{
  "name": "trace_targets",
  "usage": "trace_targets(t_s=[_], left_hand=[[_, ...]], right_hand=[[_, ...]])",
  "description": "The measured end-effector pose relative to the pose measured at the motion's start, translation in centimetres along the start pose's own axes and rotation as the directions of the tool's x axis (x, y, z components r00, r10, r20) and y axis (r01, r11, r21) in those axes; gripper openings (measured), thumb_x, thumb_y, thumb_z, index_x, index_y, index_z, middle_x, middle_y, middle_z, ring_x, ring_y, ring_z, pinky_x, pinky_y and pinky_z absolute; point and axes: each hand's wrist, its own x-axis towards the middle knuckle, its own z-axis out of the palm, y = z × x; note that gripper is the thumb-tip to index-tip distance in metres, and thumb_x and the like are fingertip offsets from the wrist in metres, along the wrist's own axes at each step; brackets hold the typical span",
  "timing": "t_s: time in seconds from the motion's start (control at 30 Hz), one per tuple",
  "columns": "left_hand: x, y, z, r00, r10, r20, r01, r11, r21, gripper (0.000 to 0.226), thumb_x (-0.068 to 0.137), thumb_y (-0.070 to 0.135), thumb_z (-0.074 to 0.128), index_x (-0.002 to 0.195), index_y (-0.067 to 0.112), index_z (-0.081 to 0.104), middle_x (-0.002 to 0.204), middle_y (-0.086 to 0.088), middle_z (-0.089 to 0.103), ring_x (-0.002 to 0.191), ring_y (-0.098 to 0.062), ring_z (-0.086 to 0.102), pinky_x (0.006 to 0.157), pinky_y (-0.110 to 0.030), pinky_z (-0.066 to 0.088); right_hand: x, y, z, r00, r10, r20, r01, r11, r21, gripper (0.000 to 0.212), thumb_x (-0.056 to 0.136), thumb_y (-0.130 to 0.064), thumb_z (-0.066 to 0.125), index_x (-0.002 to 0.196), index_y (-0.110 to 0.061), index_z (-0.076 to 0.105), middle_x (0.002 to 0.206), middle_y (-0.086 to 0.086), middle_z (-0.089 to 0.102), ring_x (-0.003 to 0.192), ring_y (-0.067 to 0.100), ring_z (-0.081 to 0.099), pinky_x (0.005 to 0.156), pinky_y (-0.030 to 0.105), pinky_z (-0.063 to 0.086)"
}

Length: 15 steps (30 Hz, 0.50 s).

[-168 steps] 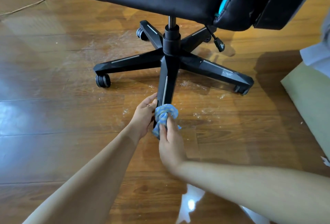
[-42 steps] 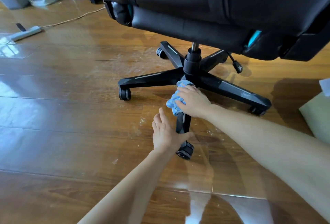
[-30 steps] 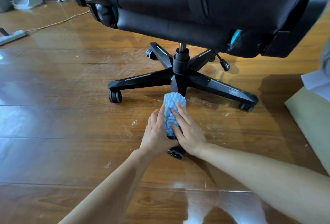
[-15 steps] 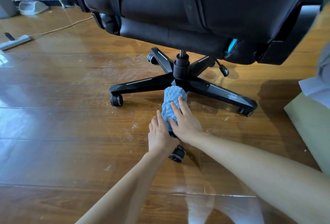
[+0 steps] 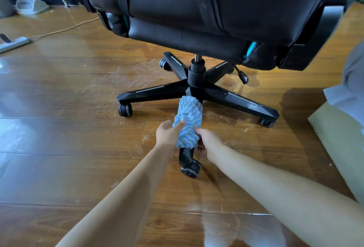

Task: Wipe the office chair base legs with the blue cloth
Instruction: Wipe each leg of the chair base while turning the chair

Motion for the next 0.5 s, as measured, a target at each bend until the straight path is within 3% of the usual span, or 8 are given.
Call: trace_targets(t_s=[0.1, 0.17, 0.23, 0.33, 0.4, 0.5], left_hand=[[0.2, 2.2, -0.2, 0.991, -0.051, 0.123, 0.064, 0.992, -0.107, 0.061, 0.087, 0.039, 0.089, 0.131, 0.003, 0.069, 0.122, -0.009, 0.077, 0.112, -0.025, 0.075, 0.1, -0.049, 0.062], [-0.2, 3.5, 0.0, 0.971, -0.082, 0.226, 0.098, 0.993, -0.062, 0.041, 0.093, 0.028, 0.084, 0.122, 0.002, 0.073, 0.106, -0.009, 0.083, 0.096, -0.023, 0.081, 0.078, -0.04, 0.068], [-0.7, 4.8, 0.3, 0.944, -0.089, 0.319, 0.115, 0.991, -0.064, 0.029, 0.1, 0.02, 0.075, 0.123, 0.002, 0.071, 0.104, -0.011, 0.083, 0.093, -0.026, 0.082, 0.067, -0.038, 0.067], [-0.6, 6.7, 0.3, 0.931, -0.006, 0.364, 0.072, 0.983, -0.168, 0.03, 0.105, 0.018, 0.066, 0.132, 0.005, 0.066, 0.112, -0.011, 0.082, 0.1, -0.026, 0.081, 0.069, -0.038, 0.067], [-0.6, 7.7, -0.2, 0.925, 0.051, 0.377, 0.03, 0.978, -0.205, 0.034, 0.105, 0.018, 0.063, 0.137, 0.006, 0.065, 0.123, -0.012, 0.079, 0.11, -0.027, 0.078, 0.077, -0.038, 0.066], [-0.9, 8.1, -0.9, 0.91, 0.086, 0.407, -0.014, 0.984, -0.176, 0.031, 0.108, 0.017, 0.059, 0.137, 0.008, 0.064, 0.124, -0.011, 0.079, 0.11, -0.026, 0.078, 0.079, -0.037, 0.064]], right_hand=[[-0.6, -1.2, 0.2, 0.991, -0.047, -0.125, 0.048, 0.999, -0.002, 0.024, 0.09, -0.03, 0.077, 0.102, -0.01, 0.072, 0.096, 0.002, 0.076, 0.089, 0.022, 0.071, 0.074, 0.036, 0.057], [-0.8, -2.2, 0.1, 0.985, -0.066, -0.157, 0.075, 0.996, 0.056, 0.017, 0.092, -0.031, 0.075, 0.095, -0.015, 0.071, 0.089, 0.0, 0.072, 0.082, 0.018, 0.068, 0.064, 0.032, 0.051], [-1.0, -3.5, -0.3, 0.98, -0.088, -0.179, 0.106, 0.99, 0.089, 0.011, 0.094, -0.026, 0.074, 0.093, -0.016, 0.069, 0.091, -0.001, 0.07, 0.079, 0.014, 0.064, 0.058, 0.029, 0.044], [-0.9, -5.8, -1.2, 0.974, -0.178, -0.139, 0.207, 0.95, 0.232, 0.016, 0.099, -0.02, 0.064, 0.111, -0.011, 0.07, 0.101, 0.006, 0.074, 0.077, 0.016, 0.071, 0.058, 0.03, 0.054], [-0.8, -7.3, -1.9, 0.967, -0.232, -0.105, 0.255, 0.889, 0.381, 0.02, 0.103, -0.018, 0.058, 0.119, -0.01, 0.067, 0.095, 0.005, 0.075, 0.067, 0.013, 0.074, 0.058, 0.028, 0.057], [-0.8, -8.7, -2.9, 0.964, -0.251, -0.086, 0.265, 0.897, 0.355, 0.021, 0.103, -0.021, 0.061, 0.12, -0.014, 0.068, 0.094, 0.005, 0.074, 0.066, 0.015, 0.069, 0.053, 0.027, 0.052]])
